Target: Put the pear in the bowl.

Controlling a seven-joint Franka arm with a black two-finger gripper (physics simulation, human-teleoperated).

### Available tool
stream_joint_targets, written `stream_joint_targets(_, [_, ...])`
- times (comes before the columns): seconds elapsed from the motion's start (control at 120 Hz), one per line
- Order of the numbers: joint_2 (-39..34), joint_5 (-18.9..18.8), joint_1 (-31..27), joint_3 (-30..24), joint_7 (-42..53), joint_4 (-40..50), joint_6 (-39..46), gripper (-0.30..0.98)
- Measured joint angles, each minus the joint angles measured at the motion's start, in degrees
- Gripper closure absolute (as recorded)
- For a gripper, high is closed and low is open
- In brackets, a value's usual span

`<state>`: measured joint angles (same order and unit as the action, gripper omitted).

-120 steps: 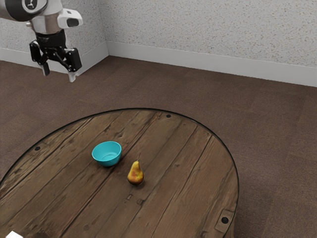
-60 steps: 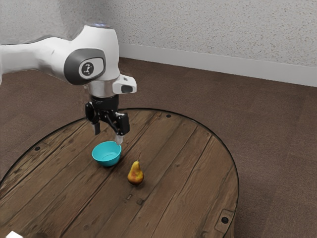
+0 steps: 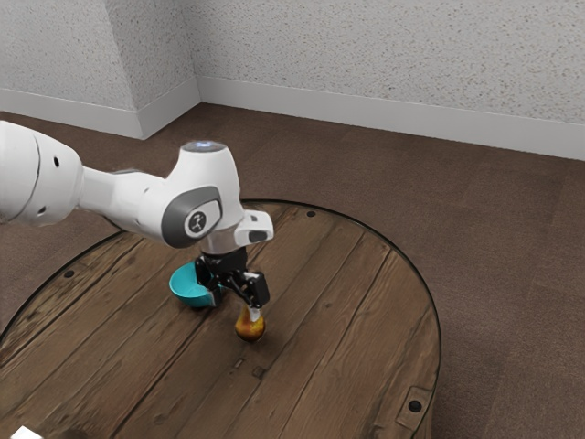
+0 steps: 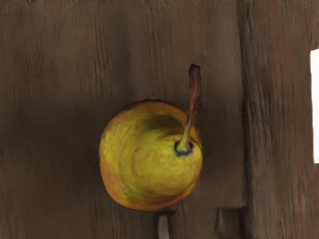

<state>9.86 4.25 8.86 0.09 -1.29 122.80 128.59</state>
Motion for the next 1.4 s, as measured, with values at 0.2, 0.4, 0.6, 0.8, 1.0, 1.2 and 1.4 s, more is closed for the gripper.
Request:
stream_joint_targets(0.2, [2.3, 1.4, 0.0, 0.1, 1.0, 0.3, 4.7, 0.00])
stream_joint_targets(0.4, [3.2, 1.9, -0.2, 0.2, 1.7, 1.7, 6.6, 0.00])
stream_joint_targets(0.6, [4.9, 2.1, -0.2, 0.1, 2.1, 1.9, 8.4, 0.00])
stream_joint_targets(0.8, [6.3, 1.9, -0.1, 0.2, 2.5, 1.2, 10.3, 0.00])
stream_joint_targets(1.0, [6.8, 2.4, 0.0, 0.1, 2.8, 1.4, 11.5, 0.00])
stream_joint_targets(1.2, [6.9, 3.2, 0.1, 0.2, 3.0, 1.7, 12.1, 0.01])
stream_joint_targets(1.4, [6.6, 2.8, 0.2, 0.2, 3.2, 1.7, 12.3, 0.21])
